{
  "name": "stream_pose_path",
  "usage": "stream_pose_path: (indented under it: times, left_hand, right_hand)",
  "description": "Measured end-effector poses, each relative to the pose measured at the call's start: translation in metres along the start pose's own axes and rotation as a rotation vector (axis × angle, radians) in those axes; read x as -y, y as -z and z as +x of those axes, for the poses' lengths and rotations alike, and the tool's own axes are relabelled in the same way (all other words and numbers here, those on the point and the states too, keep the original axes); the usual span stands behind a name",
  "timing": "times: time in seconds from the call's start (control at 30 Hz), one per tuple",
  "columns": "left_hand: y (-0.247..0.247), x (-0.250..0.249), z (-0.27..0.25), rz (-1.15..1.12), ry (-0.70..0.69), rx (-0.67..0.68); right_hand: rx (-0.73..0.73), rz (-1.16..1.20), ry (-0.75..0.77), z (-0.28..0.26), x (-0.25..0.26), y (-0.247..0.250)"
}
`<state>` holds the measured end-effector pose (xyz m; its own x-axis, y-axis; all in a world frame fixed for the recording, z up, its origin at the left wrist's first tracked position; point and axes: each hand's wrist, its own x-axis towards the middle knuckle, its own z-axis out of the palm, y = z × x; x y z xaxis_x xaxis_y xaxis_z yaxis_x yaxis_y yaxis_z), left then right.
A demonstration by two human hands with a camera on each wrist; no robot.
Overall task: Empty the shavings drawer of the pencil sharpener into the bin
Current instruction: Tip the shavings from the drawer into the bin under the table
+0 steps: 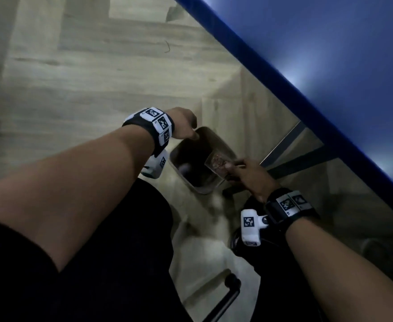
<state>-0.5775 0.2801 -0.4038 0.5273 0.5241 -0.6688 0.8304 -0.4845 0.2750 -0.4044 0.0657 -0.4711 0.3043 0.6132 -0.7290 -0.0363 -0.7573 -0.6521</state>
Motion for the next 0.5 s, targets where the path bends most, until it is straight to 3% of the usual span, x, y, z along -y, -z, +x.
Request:
stream_pose_path:
  times: [0.2,0.5]
  left_hand:
    - [-0.022,0.023,0.018,0.012,0.052,0.063]
    - [-0.02,0.018,0.028,0.027,-0.011,0.039]
  right_hand:
    - [-0.205,-0.408,0.092,0.03,-0.01,-0.041]
    - [-0.343,-0.63,0.124,0.049,-0.017,-0.081]
